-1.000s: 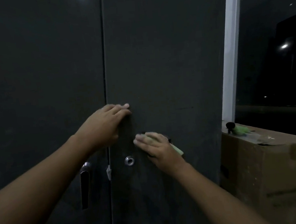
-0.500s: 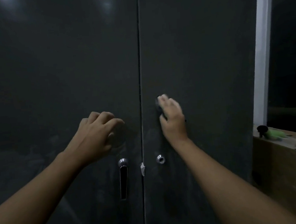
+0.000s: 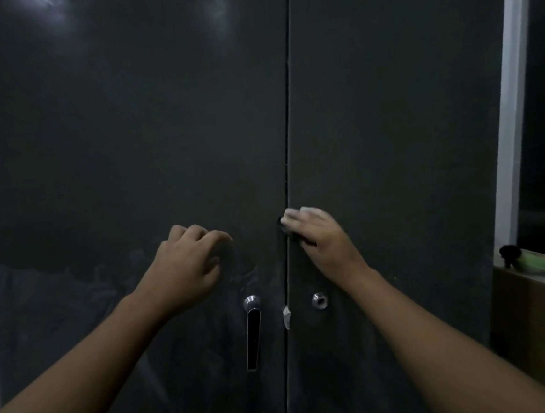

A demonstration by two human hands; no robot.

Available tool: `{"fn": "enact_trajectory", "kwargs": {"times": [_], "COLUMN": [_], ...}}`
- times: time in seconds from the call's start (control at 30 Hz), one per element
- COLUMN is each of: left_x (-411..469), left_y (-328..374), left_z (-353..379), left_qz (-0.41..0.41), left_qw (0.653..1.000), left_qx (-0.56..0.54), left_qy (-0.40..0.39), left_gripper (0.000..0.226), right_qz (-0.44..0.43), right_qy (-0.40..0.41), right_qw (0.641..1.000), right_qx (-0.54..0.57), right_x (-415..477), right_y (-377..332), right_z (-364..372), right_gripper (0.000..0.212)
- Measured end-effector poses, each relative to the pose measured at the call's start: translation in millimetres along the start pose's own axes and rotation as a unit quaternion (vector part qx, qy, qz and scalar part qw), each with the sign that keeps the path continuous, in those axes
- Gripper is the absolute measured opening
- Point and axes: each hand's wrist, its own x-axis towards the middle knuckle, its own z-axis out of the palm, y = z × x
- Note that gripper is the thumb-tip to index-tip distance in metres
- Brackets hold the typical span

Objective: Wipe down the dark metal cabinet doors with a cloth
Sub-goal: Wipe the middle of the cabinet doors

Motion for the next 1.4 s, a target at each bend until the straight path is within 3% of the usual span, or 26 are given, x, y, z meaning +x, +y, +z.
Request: {"fn": "enact_trajectory", "kwargs": {"times": [0.17, 0.33, 0.47, 0.57, 0.7, 0.8, 0.9, 0.97, 1.1, 1.2, 1.33, 1.4], "left_x": [4, 6, 1, 1, 7, 13, 19, 21, 36, 63, 93, 103], "left_y": [-3, -3, 4, 17, 49, 84, 103, 105, 85, 59, 29, 18], "left_z": [-1, 1, 15, 31, 55, 61, 74, 82, 94, 80, 39, 19], "left_qz": [-0.006, -0.003, -0.006, -0.028, -0.09, -0.14, -0.165, -0.149, -0.036, 0.038, 0.107, 0.105], "left_qw": [1.0, 0.997, 0.995, 0.988, 0.984, 0.977, 0.978, 0.985, 0.99, 0.972, 0.948, 0.948], "left_qx": [-0.017, -0.081, -0.102, -0.147, -0.117, -0.108, -0.068, -0.007, 0.111, 0.202, 0.273, 0.278], "left_qy": [-0.005, -0.008, -0.003, 0.038, 0.099, 0.122, 0.11, 0.088, 0.085, 0.115, 0.124, 0.112], "left_gripper": [0.048, 0.049, 0.046, 0.035, 0.033, 0.06, 0.071, 0.079, 0.068, 0.067, 0.067, 0.075], "right_qz": [0.156, 0.071, 0.074, 0.121, 0.186, 0.16, 0.193, 0.18, 0.107, 0.126, 0.127, 0.121], "right_qy": [0.066, -0.176, -0.256, -0.23, -0.147, -0.199, -0.257, -0.242, -0.123, -0.076, -0.154, -0.137], "right_qw": [0.985, 0.979, 0.956, 0.952, 0.945, 0.931, 0.894, 0.91, 0.985, 0.989, 0.98, 0.983], "right_qx": [0.026, 0.074, 0.119, 0.164, 0.225, 0.26, 0.314, 0.284, 0.064, 0.011, 0.016, -0.004], "right_x": [41, 30, 32, 36, 37, 41, 52, 58, 61, 57, 49, 45], "right_y": [-42, -80, -89, -90, -87, -69, -53, -49, -48, -41, -36, -37], "right_z": [11, 25, 28, 22, 14, 4, -21, -35, -39, -36, -31, -23], "right_gripper": [0.06, 0.085, 0.087, 0.085, 0.081, 0.075, 0.081, 0.071, 0.061, 0.073, 0.094, 0.097]}}
